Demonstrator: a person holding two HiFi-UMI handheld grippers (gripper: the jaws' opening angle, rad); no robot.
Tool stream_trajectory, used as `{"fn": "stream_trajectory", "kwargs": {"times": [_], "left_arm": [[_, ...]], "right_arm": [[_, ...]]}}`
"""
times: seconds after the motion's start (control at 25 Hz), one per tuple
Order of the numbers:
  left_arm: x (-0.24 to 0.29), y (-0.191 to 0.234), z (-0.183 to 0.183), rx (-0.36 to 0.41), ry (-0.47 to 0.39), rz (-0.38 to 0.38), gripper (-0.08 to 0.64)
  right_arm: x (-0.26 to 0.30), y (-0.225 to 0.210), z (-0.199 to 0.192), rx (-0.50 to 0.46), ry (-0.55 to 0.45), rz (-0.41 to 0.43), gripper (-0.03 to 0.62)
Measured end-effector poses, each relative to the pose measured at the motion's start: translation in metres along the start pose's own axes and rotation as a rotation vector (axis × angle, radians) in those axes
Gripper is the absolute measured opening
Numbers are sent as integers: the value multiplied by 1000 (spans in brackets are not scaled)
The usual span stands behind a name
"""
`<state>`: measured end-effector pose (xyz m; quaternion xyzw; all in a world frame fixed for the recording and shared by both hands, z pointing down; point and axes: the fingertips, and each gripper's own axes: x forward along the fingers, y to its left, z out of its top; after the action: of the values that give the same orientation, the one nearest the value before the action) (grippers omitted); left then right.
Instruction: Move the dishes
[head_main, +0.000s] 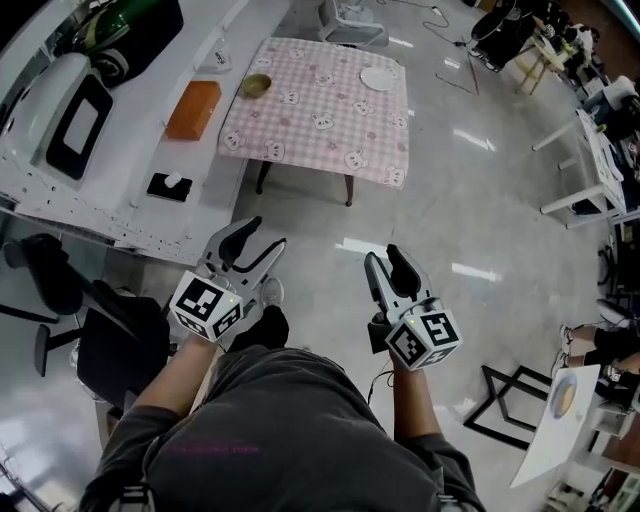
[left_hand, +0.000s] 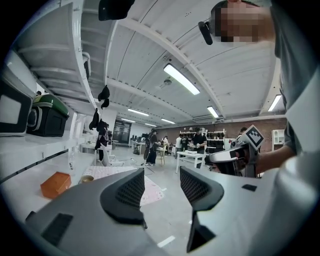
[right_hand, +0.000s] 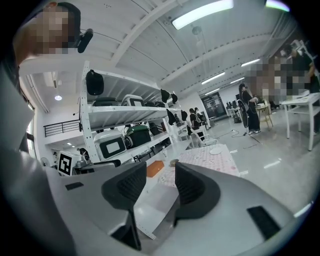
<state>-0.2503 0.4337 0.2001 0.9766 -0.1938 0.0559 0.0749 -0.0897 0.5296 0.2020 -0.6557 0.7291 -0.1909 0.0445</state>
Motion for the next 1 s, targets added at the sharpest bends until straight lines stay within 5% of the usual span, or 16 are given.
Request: {"fn": "stream_trajectory", "kwargs": {"times": [1.0], "left_arm": [[79,174,29,-16,11,-60,219]], "right_arm": [[188,-9,43,-2,16,-52,163]]}}
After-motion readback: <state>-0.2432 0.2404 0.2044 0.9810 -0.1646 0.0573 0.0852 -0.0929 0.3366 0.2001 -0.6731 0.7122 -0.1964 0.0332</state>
